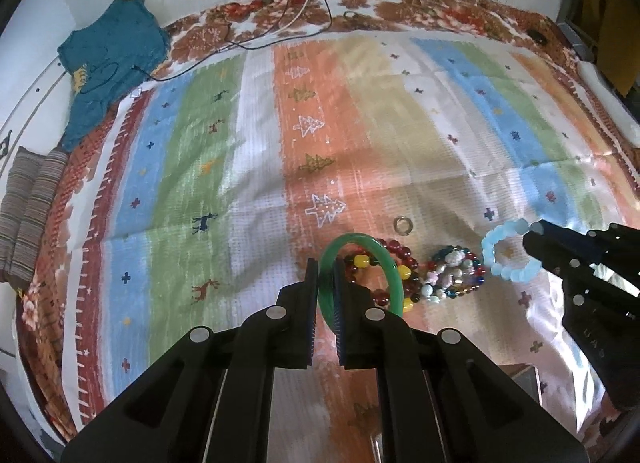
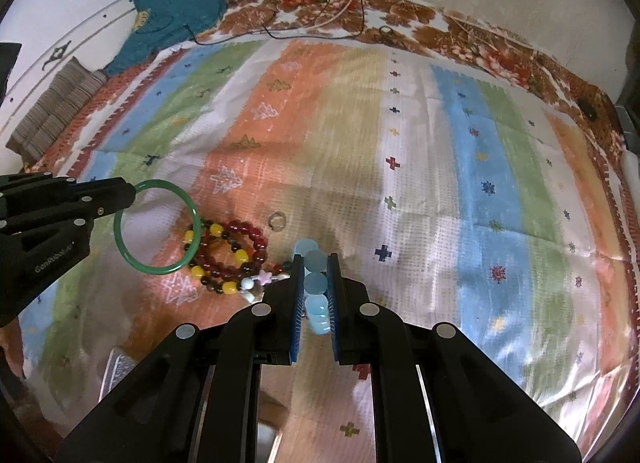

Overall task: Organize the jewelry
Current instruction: 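Lift the green bangle with left tool while right tool lifts blue bracelet, then carry both bracelets over the silver tray and open both tools to drop them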

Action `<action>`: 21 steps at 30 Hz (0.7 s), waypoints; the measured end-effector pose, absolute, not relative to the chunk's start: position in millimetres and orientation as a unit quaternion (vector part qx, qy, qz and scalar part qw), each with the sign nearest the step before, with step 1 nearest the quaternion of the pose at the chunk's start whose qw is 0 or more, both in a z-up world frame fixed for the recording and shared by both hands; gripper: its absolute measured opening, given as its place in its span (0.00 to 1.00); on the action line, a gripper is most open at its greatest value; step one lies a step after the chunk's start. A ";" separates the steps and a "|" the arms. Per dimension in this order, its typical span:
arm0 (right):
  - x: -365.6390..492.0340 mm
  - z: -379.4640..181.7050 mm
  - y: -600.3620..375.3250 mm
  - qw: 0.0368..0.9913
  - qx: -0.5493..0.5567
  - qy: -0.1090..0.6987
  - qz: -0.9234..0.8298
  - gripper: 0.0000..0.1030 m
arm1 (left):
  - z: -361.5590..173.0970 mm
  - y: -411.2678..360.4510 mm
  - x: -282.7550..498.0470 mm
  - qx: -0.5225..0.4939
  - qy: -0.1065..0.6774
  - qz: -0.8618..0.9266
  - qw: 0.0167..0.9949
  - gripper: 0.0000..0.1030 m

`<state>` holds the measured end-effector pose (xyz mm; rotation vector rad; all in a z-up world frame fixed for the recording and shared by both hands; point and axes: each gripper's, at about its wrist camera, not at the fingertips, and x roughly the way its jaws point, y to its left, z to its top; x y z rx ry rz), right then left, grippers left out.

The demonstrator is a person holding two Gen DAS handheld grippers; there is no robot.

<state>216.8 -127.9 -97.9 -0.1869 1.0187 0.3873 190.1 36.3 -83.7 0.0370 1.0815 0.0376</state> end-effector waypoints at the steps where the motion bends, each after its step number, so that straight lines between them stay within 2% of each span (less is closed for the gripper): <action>1: 213.3 -95.0 -127.2 0.852 -0.088 0.481 0.186 0.12 | -80.6 35.4 187.1 0.016 0.512 0.016 0.859 0.07; 21: 154.6 -64.9 -131.8 0.861 -0.069 0.455 0.216 0.12 | -47.8 21.7 127.1 -0.006 0.471 -0.004 0.882 0.07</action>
